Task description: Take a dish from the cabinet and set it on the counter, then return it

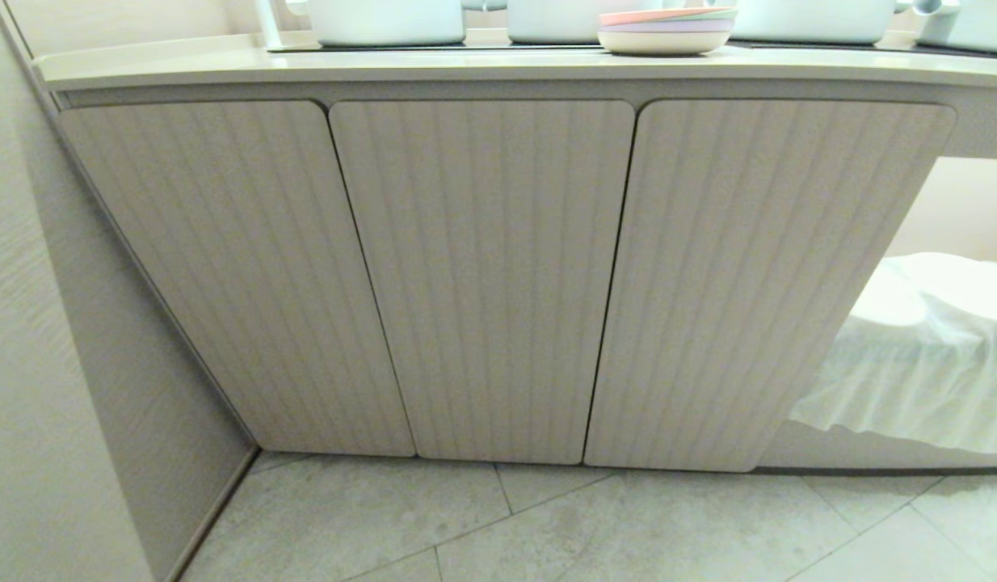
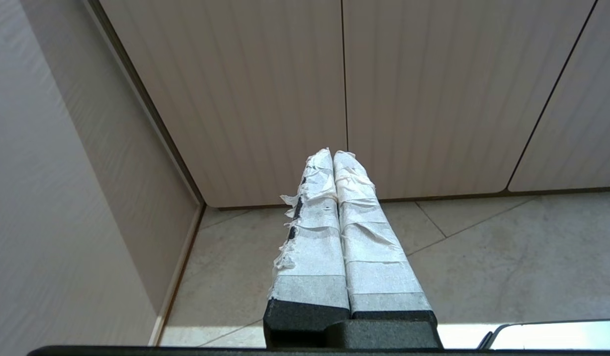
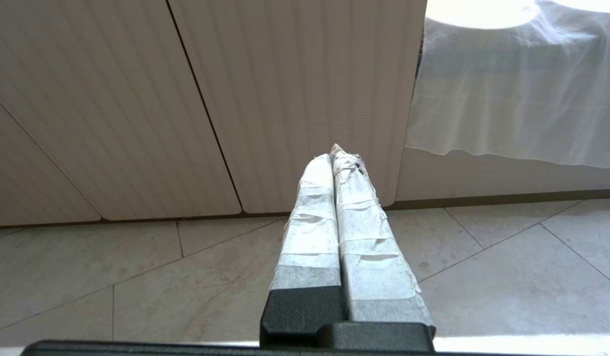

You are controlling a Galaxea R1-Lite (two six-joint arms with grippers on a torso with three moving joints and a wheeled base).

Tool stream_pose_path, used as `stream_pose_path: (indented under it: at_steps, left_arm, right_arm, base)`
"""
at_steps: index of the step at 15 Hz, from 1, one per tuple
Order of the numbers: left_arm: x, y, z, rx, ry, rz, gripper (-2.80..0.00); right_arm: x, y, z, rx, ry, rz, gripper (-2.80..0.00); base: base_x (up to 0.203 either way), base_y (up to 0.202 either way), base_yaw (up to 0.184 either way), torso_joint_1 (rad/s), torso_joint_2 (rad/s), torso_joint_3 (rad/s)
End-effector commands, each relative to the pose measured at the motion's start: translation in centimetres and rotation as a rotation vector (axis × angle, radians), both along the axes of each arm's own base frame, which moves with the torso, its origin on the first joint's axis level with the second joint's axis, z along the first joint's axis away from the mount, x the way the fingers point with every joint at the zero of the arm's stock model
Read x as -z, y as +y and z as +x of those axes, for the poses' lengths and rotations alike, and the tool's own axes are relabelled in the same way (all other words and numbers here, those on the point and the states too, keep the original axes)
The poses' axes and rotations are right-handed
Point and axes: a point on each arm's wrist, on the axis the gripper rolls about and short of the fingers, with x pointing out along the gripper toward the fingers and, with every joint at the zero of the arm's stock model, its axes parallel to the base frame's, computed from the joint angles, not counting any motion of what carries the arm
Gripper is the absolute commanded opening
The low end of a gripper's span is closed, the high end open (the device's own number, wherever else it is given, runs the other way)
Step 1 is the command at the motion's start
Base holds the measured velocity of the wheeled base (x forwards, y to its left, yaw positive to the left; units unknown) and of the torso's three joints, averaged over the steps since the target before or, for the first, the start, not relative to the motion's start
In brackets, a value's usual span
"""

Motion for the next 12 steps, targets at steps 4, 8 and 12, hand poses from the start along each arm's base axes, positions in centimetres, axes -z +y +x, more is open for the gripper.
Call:
stream_pose_path:
  at_steps: [4, 8, 12]
  left_arm:
    - [0.0, 0.0, 0.0, 0.0, 0.001, 0.0, -2.8]
    - [0.0, 0.0, 0.01, 0.0, 0.001, 0.0, -2.8]
    - [0.0, 0.0, 0.01, 0.0, 0.002, 0.0, -2.8]
  right_arm:
    - [0.02, 0.0, 0.0, 0.0, 0.001, 0.001, -2.8]
    - [0.02, 0.0, 0.0, 0.0, 0.001, 0.001, -2.8]
    - [0.02, 0.0, 0.0, 0.0, 0.001, 0.001, -2.8]
  base:
    - [0.0, 0.0, 0.0, 0.0, 0.0, 0.0]
    - [0.0, 0.0, 0.0, 0.0, 0.0, 0.0]
    - [0.0, 0.0, 0.0, 0.0, 0.0, 0.0]
